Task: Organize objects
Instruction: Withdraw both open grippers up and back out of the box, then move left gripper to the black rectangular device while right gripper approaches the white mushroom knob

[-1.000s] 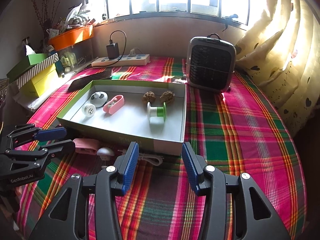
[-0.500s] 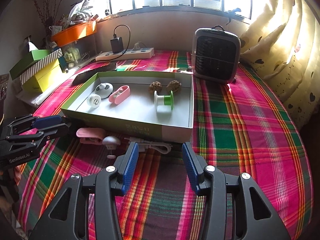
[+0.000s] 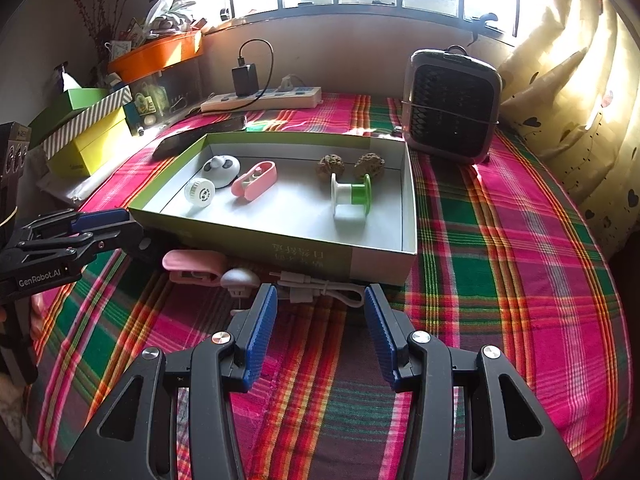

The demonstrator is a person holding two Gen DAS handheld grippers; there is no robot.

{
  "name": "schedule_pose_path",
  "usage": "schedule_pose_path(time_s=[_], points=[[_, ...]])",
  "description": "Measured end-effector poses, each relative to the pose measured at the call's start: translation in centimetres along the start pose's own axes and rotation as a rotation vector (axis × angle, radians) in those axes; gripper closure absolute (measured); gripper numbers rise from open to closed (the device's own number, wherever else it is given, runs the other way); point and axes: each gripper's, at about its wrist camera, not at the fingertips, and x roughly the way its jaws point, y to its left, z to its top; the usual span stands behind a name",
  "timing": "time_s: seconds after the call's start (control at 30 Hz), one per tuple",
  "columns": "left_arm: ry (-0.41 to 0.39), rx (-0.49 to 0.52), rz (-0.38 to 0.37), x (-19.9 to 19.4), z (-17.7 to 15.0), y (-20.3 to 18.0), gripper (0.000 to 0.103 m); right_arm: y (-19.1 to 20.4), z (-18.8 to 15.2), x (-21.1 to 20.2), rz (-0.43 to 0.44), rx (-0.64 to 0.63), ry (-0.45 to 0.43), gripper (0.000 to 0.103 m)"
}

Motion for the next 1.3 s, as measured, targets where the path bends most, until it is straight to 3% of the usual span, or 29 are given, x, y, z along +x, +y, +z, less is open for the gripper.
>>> schedule_pose_path(time_s=[0.27, 0.73, 1.3], points=[[0.052, -0.067, -0.069, 0.8, -0.3, 0.9, 0.062, 0.7, -0.1, 0.2, 0.001, -0.007, 0.011, 0.056], [0.084, -0.028, -0.15, -1.1, -2.5, -0.6, 0.062, 1.1, -0.1, 0.5, 0.002, -0.008, 0.02, 0.056], [0.107, 0.137, -0.116, 0.1, -1.2, -2.1, 0.06, 2.3, -0.5, 1.1, 0.054, -0.018, 0.052, 0.056]])
